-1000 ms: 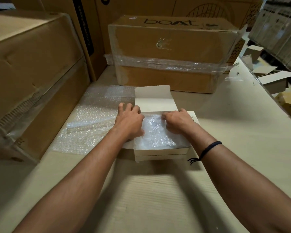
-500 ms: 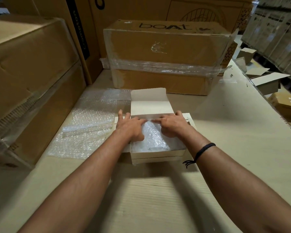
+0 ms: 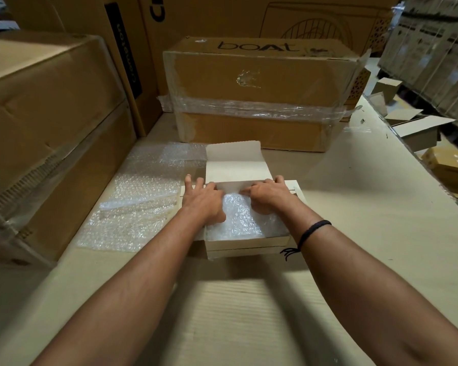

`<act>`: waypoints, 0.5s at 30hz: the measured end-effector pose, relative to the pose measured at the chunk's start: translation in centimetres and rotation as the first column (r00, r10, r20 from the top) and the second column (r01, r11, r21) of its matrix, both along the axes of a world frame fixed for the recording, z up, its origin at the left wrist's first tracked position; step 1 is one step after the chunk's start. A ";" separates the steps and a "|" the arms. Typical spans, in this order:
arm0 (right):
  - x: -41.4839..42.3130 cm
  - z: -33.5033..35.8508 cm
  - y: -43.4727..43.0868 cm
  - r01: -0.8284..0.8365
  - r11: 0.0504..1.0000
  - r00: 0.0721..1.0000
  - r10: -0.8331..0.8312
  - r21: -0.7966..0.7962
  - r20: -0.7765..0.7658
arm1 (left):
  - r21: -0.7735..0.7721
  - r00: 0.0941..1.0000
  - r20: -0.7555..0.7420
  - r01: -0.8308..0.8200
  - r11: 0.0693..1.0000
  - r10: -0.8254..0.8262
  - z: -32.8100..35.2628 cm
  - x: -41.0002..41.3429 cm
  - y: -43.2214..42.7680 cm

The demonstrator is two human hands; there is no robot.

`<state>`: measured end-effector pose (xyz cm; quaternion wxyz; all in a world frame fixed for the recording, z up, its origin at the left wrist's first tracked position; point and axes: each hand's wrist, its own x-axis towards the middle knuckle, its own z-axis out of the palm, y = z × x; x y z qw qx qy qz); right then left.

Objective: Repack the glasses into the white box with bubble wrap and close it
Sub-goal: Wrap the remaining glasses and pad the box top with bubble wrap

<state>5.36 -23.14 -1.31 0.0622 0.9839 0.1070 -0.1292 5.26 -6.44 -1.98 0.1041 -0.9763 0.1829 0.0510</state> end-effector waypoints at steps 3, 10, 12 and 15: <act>-0.4 1.1 -1.0 0.005 0.990 0.997 0.005 0.138 -0.075 | -0.041 0.999 -0.031 0.016 0.999 -0.017 0.6 -0.2 0.7; -1.9 4.6 -5.3 0.132 0.971 0.974 -0.090 0.198 -0.209 | -0.097 0.993 -0.119 0.009 0.995 -0.021 2.5 -0.9 2.7; -2.1 3.7 -4.8 0.114 0.990 0.959 -0.087 0.087 -0.268 | 0.020 0.979 -0.204 0.005 1.000 -0.001 2.2 -1.1 2.0; -2.4 2.3 -3.9 0.059 0.997 0.961 -0.068 -0.041 -0.267 | 0.084 0.988 -0.153 0.004 0.996 0.009 1.4 -1.2 1.2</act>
